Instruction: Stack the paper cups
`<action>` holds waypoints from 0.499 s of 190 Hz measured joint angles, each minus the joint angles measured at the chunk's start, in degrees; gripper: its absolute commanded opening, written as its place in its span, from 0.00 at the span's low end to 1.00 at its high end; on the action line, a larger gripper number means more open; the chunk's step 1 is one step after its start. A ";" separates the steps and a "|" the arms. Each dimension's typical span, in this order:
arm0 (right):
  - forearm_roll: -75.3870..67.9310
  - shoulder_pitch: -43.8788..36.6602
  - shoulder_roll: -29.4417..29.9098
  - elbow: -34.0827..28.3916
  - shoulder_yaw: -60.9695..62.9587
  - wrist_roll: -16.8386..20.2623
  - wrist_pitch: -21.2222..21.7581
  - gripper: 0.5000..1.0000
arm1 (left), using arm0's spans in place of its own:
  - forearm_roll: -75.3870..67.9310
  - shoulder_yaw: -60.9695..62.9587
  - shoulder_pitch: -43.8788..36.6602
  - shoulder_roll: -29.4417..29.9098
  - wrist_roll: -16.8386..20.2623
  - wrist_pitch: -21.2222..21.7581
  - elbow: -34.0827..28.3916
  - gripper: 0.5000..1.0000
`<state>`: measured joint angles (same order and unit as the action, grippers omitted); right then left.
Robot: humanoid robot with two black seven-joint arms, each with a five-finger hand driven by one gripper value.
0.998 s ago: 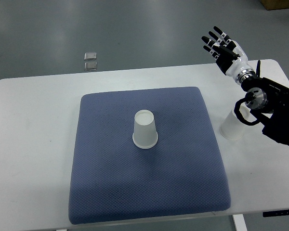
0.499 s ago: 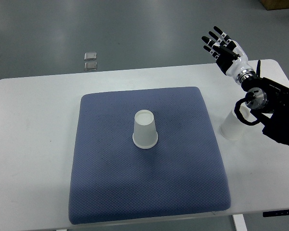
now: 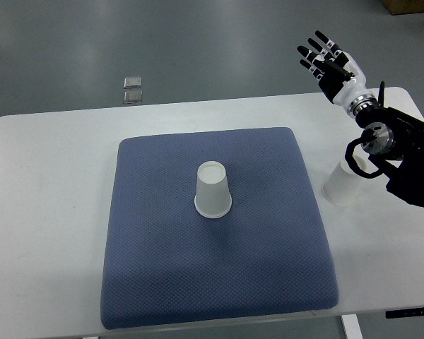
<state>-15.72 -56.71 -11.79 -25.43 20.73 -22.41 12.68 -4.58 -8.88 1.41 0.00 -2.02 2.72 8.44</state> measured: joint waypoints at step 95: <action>9.56 -2.70 -4.42 -0.71 -1.22 0.21 -2.55 0.82 | 0.01 0.00 0.01 0.00 0.00 0.00 0.00 1.00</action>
<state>-6.16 -59.41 -16.21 -26.14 19.51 -22.20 10.12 -4.57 -8.88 1.42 0.00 -2.02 2.72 8.43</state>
